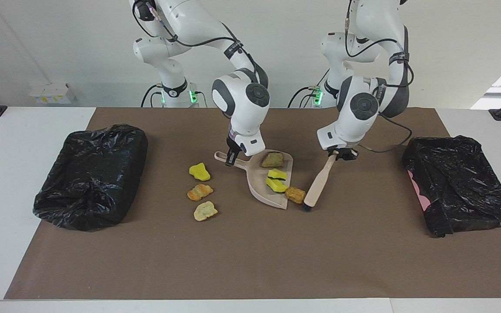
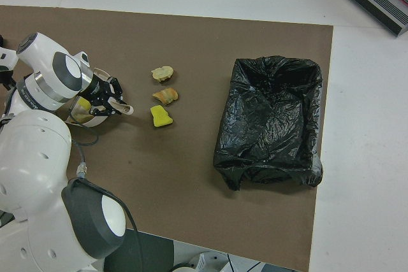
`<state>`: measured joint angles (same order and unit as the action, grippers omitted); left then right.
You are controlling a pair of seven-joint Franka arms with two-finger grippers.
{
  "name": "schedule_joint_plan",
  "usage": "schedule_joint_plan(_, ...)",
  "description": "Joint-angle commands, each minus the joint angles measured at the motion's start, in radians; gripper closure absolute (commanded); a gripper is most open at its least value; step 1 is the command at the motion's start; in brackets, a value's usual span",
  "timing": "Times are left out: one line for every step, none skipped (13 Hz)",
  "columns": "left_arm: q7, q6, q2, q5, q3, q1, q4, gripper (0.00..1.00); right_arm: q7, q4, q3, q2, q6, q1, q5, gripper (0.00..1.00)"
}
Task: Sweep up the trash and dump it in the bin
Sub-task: 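Carry the loaded dustpan with the right gripper over the nearer black bin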
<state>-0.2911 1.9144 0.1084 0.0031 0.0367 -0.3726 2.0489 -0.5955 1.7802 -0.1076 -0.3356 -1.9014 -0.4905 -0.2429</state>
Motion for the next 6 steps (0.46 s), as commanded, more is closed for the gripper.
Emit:
schedule_joint_plan(0.009, 0.029, -0.082, -0.050, -0.014, -0.086, 0.091, 1.00, 0.060, 0.057, -0.007, 0.017, -0.059, 0.004, -0.015, 1.00)
schedule_joint_plan(0.030, 0.028, -0.090, -0.052, -0.014, -0.104, 0.099, 1.00, 0.053, 0.064, -0.007, 0.015, -0.074, 0.013, -0.010, 1.00)
schedule_joint_plan(0.053, 0.029, -0.092, -0.052, -0.014, -0.108, 0.097, 1.00, 0.042, 0.064, -0.007, 0.014, -0.077, 0.016, -0.009, 1.00)
schedule_joint_plan(0.055, 0.029, -0.087, -0.052, -0.017, -0.108, 0.090, 1.00, 0.020, 0.059, -0.007, 0.010, -0.076, 0.020, -0.009, 1.00)
schedule_joint_plan(0.052, 0.023, -0.081, -0.052, -0.021, -0.095, 0.080, 1.00, 0.004, 0.053, -0.007, 0.009, -0.076, 0.024, -0.009, 1.00)
schedule_joint_plan(0.052, 0.009, -0.078, -0.051, -0.023, -0.082, 0.068, 1.00, -0.027, 0.039, -0.006, 0.006, -0.073, 0.026, -0.012, 1.00)
